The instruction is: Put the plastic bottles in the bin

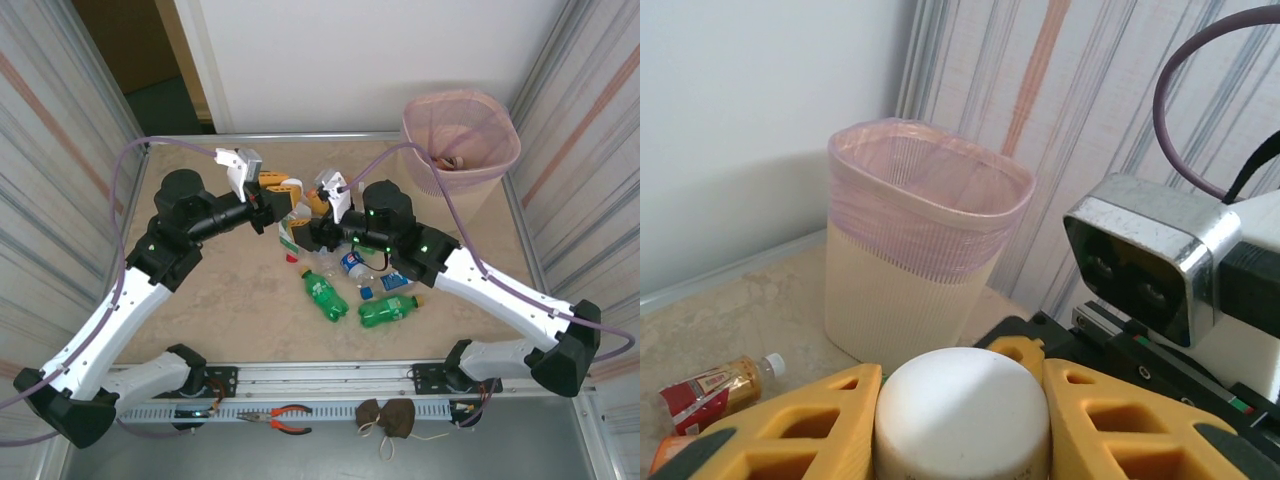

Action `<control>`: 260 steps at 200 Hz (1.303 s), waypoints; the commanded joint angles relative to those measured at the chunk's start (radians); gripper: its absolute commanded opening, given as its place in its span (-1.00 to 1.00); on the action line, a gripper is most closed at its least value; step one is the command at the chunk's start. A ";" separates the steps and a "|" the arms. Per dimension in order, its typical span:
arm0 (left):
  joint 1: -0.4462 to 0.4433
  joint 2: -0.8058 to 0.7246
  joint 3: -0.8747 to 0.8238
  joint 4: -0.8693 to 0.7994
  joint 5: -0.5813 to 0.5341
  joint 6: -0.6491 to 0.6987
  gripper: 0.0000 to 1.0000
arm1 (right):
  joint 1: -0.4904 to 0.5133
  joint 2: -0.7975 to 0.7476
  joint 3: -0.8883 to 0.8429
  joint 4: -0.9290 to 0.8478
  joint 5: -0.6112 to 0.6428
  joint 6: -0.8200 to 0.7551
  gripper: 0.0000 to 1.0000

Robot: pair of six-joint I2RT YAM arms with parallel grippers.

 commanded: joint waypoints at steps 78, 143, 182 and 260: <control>0.007 -0.020 0.021 0.025 -0.008 -0.015 -0.11 | 0.007 -0.004 0.011 0.024 0.049 0.045 -0.29; 0.006 -0.066 0.010 0.017 -0.040 -0.016 0.37 | -0.062 -0.042 0.058 -0.089 0.090 0.023 -0.31; 0.006 -0.080 0.003 0.006 -0.047 -0.011 0.41 | -0.216 -0.080 0.135 -0.222 0.091 0.033 -0.30; 0.007 -0.076 -0.009 0.010 -0.045 -0.014 0.41 | -0.713 -0.037 0.348 -0.382 0.075 0.234 -0.42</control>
